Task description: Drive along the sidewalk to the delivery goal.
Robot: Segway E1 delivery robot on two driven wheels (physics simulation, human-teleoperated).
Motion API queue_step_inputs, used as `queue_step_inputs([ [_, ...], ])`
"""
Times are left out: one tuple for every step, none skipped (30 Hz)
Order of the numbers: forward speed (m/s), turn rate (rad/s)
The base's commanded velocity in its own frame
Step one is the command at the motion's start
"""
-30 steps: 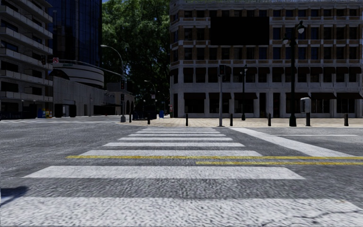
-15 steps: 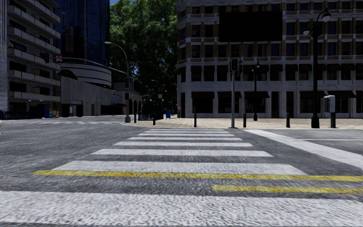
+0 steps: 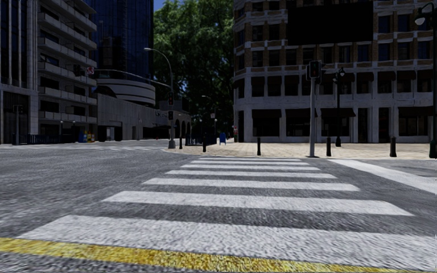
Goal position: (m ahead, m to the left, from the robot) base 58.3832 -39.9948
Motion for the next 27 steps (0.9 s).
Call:
queue_step_inputs([
  [1.92, 0.00],
  [1.92, 0.00],
  [1.92, 0.00],
  [1.92, 0.00],
  [1.92, 0.00],
  [1.92, 0.00],
  [1.92, 0.00],
  [1.92, 0.00],
  [1.92, 0.00],
  [1.92, 0.00],
  [1.92, 0.00],
  [1.92, 0.00],
  [1.92, 0.00],
  [1.92, 0.00],
  [1.92, 0.00],
  [1.92, 0.03],
  [1.92, 0.17],
  [1.92, 0.17],
  [1.92, 0.26],
  [1.92, 0.29],
  [1.92, 0.30],
  [1.92, 0.30],
  [1.92, 0.30],
  [1.92, 0.31],
  [1.92, 0.34],
  [1.92, 0.35],
  [1.92, 0.35],
])
